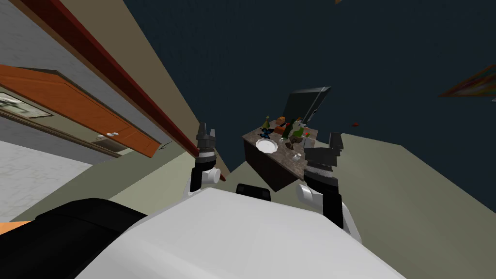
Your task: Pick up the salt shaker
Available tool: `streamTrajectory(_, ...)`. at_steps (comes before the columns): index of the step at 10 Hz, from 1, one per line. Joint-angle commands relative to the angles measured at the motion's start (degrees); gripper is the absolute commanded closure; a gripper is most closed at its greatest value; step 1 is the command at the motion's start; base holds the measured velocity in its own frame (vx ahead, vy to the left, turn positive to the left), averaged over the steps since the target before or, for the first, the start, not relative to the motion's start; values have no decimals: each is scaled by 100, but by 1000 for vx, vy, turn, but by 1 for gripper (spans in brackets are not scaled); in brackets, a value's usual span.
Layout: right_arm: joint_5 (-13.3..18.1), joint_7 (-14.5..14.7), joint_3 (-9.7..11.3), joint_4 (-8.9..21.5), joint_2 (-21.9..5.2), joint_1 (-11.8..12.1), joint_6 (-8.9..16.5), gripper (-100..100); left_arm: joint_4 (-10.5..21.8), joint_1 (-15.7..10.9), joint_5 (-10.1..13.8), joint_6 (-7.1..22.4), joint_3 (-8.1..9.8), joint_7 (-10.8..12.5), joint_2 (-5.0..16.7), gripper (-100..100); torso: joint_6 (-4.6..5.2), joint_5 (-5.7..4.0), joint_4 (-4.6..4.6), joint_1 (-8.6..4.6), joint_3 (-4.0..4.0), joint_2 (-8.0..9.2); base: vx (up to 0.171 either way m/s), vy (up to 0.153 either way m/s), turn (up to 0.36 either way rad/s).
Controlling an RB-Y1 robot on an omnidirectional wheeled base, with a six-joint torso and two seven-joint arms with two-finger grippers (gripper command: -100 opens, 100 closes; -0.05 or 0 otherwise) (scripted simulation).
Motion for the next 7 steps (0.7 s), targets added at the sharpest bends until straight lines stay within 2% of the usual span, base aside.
streamTrajectory(1, 39, 53, -31, 53, -185, -19, -11, -100, 0, 0, 0, 0, 0, 0, 0, 0, 0, 0, 0, 0, 0, 0, 10, 6, -29)
streamTrajectory(4, 191, 261, -154, 262, -560, -94, -52, -100, 0, 0, 0, 0, 0, 0, 0, 0, 0, 1, -3, 6, -7, -12, 33, 23, -50)
streamTrajectory(7, 438, 598, -355, 579, -819, -211, -124, -100, 0, 1, 0, 0, 0, 0, 0, 0, 0, 2, -5, 10, -12, -21, 53, 32, -82)
